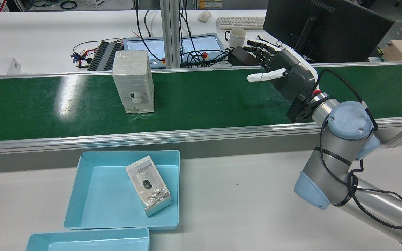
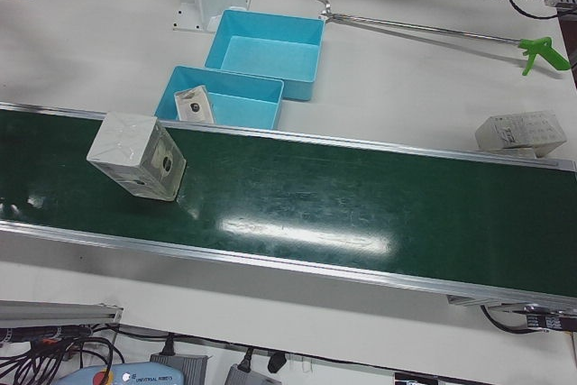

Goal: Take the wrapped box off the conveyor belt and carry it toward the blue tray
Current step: 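Rotate the right hand palm toward the oncoming white wrapped box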

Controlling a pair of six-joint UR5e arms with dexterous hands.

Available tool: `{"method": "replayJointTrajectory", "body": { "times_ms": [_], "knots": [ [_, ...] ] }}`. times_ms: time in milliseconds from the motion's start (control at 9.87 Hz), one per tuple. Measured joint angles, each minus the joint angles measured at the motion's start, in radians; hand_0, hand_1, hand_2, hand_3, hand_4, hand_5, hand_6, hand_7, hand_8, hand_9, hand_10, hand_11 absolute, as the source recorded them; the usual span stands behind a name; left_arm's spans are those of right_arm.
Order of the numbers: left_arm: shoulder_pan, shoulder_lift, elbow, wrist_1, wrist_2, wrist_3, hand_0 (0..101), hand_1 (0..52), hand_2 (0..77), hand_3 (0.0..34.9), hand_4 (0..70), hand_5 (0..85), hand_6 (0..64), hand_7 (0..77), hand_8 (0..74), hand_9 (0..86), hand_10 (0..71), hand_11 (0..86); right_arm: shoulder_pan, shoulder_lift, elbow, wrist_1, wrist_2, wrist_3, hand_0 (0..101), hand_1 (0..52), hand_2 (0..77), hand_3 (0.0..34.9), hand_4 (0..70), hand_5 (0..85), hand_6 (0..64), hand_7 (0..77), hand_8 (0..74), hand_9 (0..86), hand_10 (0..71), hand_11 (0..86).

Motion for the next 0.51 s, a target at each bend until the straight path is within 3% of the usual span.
{"method": "replayJointTrajectory", "body": {
  "times_ms": [203, 304, 507],
  "knots": [
    [0.0, 0.0, 0.0, 0.0, 0.0, 0.0, 0, 0.0, 0.5, 0.0, 0.0, 1.1, 0.5, 0.5, 0.5, 0.5, 0.0, 0.5, 0.0, 0.001, 0.002, 0.0, -0.001, 0.0, 50, 18.5, 12.0, 0.0, 11.5, 18.5, 7.6, 20.7, 6.0, 6.5, 0.0, 1.1],
    [0.0, 0.0, 0.0, 0.0, 0.0, 0.0, 0, 0.0, 0.5, 0.0, 0.0, 1.1, 0.5, 0.5, 0.5, 0.5, 0.5, 0.5, -0.001, 0.001, 0.001, 0.0, -0.001, -0.001, 50, 18.0, 12.0, 0.0, 7.6, 18.5, 7.6, 20.7, 6.0, 6.5, 0.0, 1.6],
    [0.0, 0.0, 0.0, 0.0, 0.0, 0.0, 0, 0.0, 1.1, 0.0, 0.0, 0.5, 0.5, 0.5, 0.5, 0.5, 0.5, 0.5, -0.004, 0.001, 0.001, 0.001, -0.001, -0.001, 50, 18.0, 12.0, 0.0, 9.3, 19.1, 7.6, 20.7, 6.0, 6.5, 0.0, 1.6]
  ]
}}
